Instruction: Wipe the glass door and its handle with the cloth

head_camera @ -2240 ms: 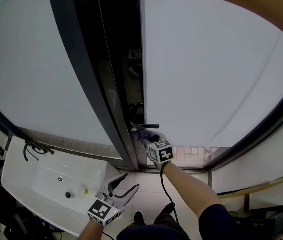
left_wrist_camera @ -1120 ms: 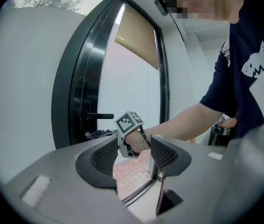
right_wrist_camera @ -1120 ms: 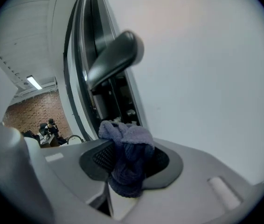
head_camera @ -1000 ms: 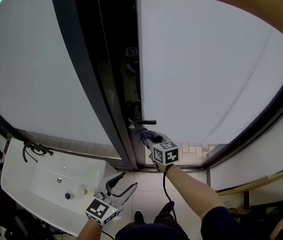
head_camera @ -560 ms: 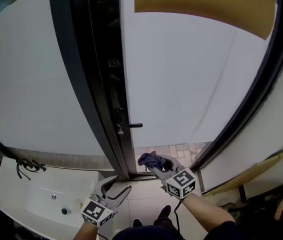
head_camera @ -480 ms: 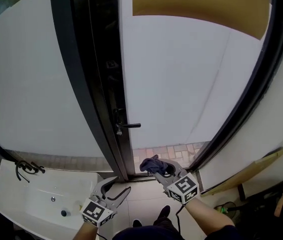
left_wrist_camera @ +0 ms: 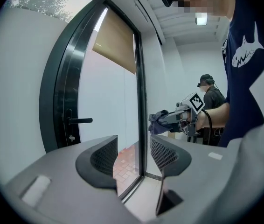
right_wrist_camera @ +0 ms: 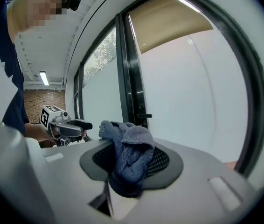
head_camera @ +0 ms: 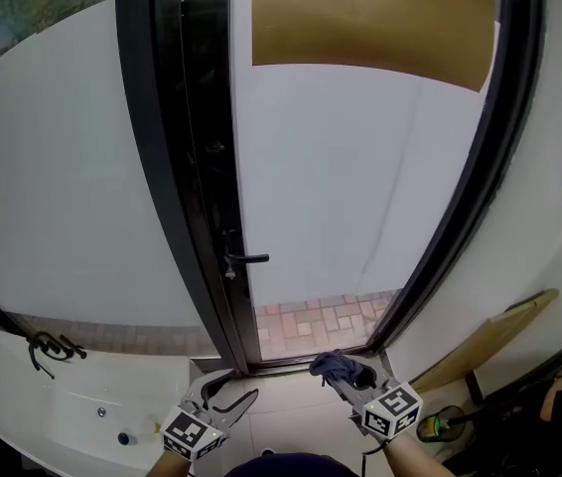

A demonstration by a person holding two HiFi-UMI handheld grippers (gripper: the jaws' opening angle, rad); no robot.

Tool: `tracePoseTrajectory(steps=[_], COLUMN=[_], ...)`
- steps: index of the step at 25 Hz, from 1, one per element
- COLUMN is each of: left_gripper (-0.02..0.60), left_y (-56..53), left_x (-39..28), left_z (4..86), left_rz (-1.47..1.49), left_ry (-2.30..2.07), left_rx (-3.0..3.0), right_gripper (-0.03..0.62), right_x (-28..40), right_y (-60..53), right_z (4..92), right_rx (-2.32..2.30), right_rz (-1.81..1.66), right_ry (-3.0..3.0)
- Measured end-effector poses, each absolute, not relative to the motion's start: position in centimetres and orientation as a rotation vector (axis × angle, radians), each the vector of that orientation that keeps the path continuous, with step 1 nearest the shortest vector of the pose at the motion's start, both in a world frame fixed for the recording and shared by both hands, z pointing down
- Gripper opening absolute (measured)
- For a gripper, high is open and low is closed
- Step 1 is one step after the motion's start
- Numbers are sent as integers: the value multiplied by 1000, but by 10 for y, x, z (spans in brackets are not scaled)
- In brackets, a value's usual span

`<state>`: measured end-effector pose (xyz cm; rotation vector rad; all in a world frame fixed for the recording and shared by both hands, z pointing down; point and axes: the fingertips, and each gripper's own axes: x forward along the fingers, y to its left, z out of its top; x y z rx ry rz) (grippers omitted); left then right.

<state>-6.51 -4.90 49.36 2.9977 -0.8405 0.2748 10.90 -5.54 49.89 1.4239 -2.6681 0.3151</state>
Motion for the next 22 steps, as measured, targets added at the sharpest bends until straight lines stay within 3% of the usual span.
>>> tracePoseTrajectory(steps=[22], left_gripper=[212], left_y=[26], left_x=[-20], left_z=[494], left_rz=[274], left_ry=[-947], left_rx=[2941], right_gripper=[141], right_x=[145], right_y=[20], right_z=[503], right_rx=[1315], right_rz=[344], right_ry=[-2736])
